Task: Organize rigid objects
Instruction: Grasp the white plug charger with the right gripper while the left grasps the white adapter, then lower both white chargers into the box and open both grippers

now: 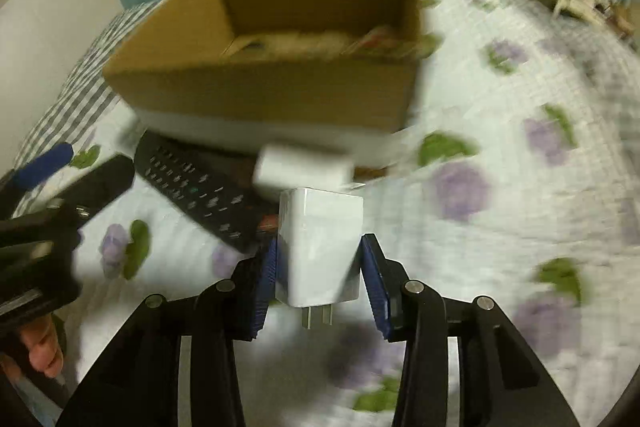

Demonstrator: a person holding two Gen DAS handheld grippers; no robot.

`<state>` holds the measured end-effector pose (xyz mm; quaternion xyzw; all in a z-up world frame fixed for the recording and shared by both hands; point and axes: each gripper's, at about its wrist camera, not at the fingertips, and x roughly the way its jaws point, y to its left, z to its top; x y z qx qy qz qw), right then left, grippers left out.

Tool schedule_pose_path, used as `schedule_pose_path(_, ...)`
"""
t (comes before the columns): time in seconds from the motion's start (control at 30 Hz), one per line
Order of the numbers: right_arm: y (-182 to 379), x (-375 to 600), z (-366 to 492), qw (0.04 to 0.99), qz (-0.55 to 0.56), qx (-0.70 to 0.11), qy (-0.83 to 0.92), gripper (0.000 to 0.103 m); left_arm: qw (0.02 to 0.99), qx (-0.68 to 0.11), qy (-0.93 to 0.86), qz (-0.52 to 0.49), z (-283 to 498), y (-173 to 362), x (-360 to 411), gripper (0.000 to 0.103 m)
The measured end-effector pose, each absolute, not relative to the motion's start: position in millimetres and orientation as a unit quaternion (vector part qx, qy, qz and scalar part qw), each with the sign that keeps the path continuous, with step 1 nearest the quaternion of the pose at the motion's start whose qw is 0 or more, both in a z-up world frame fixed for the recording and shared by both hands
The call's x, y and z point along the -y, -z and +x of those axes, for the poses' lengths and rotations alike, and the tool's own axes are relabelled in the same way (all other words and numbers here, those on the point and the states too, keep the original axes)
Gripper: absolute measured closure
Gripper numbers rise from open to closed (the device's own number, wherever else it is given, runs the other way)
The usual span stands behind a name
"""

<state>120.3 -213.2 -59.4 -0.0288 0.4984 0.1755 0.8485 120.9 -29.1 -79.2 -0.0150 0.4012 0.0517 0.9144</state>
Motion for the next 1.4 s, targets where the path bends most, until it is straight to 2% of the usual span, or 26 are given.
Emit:
schedule_pose_path(0.3,26,269,162,0.870,-0.049,-0.478,-0.113,0.062,0.910,-0.415,-0.002,-0.024,141,105,81,0.000)
schedule_pose_path(0.63,43,261,179,0.861,-0.059,-0.489,-0.131,0.062,0.902,-0.430,-0.040,0.000,170,140,124,0.002)
schedule_pose_path(0.67,46,262,181,0.860,-0.056,-0.490,-0.130,0.062,0.903,-0.429,-0.037,0.003,173,141,127,0.006)
schedule_pose_path(0.7,46,262,181,0.860,-0.055,-0.490,-0.131,0.062,0.903,-0.428,-0.033,0.002,175,142,129,0.023)
schedule_pose_path(0.77,45,263,179,0.861,-0.052,-0.488,-0.131,0.062,0.900,-0.434,-0.032,-0.007,180,143,129,0.043)
schedule_pose_path(1.1,36,264,169,0.870,-0.043,-0.472,-0.134,0.062,0.897,-0.440,-0.016,-0.023,163,130,114,0.050)
schedule_pose_path(1.4,3,259,152,0.883,-0.047,-0.448,-0.132,0.062,0.915,-0.402,-0.003,-0.033,120,76,83,0.050)
